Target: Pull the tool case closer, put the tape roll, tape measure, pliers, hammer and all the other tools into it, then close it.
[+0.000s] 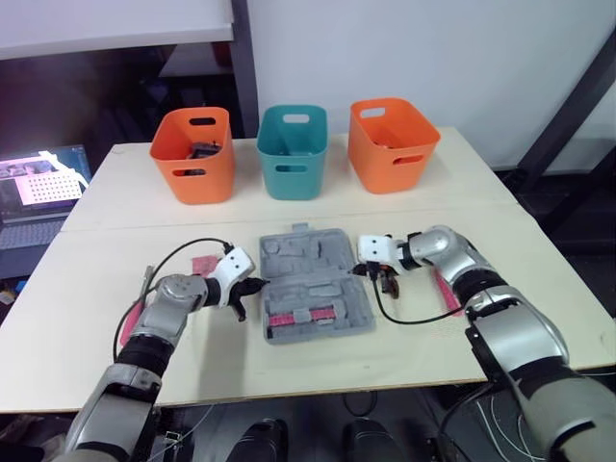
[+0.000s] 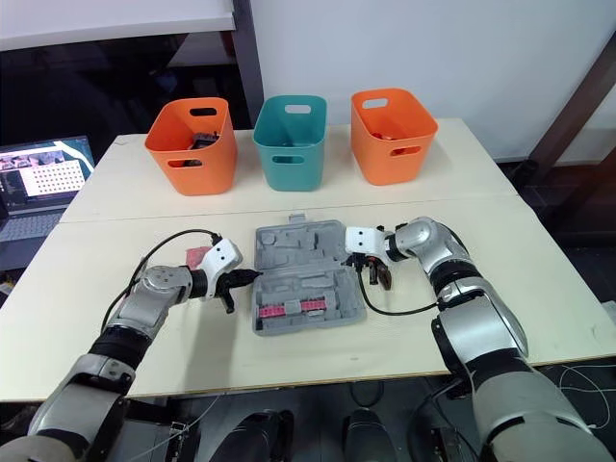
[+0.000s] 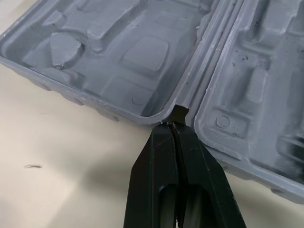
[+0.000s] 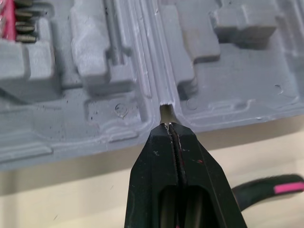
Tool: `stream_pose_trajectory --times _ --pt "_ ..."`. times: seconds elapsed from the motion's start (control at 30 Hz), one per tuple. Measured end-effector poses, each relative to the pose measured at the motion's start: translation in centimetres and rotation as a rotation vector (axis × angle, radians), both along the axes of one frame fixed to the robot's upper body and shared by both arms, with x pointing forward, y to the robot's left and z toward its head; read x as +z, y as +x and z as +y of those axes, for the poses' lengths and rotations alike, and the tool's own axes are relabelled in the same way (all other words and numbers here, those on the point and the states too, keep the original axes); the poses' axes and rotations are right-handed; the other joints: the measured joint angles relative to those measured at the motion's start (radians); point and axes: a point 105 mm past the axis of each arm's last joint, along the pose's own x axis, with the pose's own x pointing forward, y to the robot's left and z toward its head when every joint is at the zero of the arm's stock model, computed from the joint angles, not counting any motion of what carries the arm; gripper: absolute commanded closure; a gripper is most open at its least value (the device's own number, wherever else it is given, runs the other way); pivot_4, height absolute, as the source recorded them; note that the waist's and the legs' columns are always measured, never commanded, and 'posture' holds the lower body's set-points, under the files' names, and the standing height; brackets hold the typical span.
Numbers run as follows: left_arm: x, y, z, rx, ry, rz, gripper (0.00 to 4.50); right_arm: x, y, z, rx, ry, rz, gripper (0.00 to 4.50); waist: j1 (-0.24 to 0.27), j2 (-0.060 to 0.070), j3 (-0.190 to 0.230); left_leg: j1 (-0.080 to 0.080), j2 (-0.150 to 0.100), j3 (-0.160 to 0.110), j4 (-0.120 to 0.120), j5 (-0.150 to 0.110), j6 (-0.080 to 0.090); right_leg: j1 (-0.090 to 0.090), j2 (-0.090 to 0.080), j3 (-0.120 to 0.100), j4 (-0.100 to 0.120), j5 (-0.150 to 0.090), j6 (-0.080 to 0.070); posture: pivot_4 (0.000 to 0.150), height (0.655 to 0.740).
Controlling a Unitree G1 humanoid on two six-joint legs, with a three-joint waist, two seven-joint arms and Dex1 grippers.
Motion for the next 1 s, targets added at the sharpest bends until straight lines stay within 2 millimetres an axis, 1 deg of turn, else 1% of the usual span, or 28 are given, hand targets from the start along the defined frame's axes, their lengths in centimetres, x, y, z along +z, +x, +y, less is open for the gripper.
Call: stream_pose_trajectory --times 0.23,0.33,0.47,0.57,0.67,0.8,0.9,1.0 --pt "0.0 -0.5 0.5 0.009 -0.019 0.027 4.50 -0.6 -0.3 -0.6 -0.020 -0.003 0.023 4.45 0.000 0.000 0.000 0.000 0.000 0.000 0.000 0.000 0.000 0.000 0.000 0.000 0.000 0.000 0.000 0.150 0.7329" --pt "-0.1 -0.6 0.6 0.008 -0.016 0.028 4.50 -0.4 -0.2 -0.3 -0.033 0.030 0.023 4.45 -0.001 0.000 0.000 0.000 0.000 0.000 0.000 0.000 0.000 0.000 0.000 0.000 0.000 0.000 0.000 0.150 0.7329" --pt "-1.0 -0.4 1.2 0.040 0.017 0.045 4.50 -0.6 0.0 0.3 -0.055 0.066 0.033 4.45 -0.001 0.000 0.000 0.000 0.000 0.000 0.000 0.000 -0.001 0.000 0.000 0.000 0.000 0.000 0.000 0.150 0.7329" --pt "-0.9 0.1 1.4 0.056 0.026 0.031 4.50 -0.7 0.0 0.7 -0.059 0.072 0.035 4.45 -0.001 0.000 0.000 0.001 0.000 0.000 0.000 0.000 0.000 0.000 0.000 0.000 0.001 0.000 0.000 0.150 0.7329" --pt "-0.9 0.3 1.4 0.061 0.022 0.020 4.50 -0.8 0.0 0.7 -0.061 0.075 0.035 4.45 -0.001 0.000 0.000 0.002 0.000 0.000 0.000 0.000 0.000 0.001 0.000 0.000 0.001 0.000 0.000 0.150 0.7329" --pt "-0.9 0.3 0.9 0.042 0.007 0.014 4.50 -0.8 0.0 0.8 -0.056 0.077 0.035 4.45 -0.002 0.000 0.000 0.002 0.000 0.000 0.000 0.000 0.000 0.001 0.000 0.000 0.001 0.000 0.000 0.150 0.7329" --pt "-0.9 0.1 0.8 0.023 0.000 0.021 4.50 -1.0 -0.2 1.0 -0.036 0.078 0.031 4.45 -0.002 0.000 0.000 0.002 0.000 0.000 0.000 0.000 0.000 0.001 0.000 0.000 0.001 0.000 0.000 0.150 0.7329" --pt "-1.1 -0.5 0.8 0.015 -0.003 0.026 4.50 -1.3 -0.6 1.3 -0.012 0.086 0.039 4.45 -0.002 0.000 0.000 0.002 0.000 0.000 0.000 0.000 0.000 0.001 0.000 0.001 0.001 0.000 0.000 0.150 0.7329"
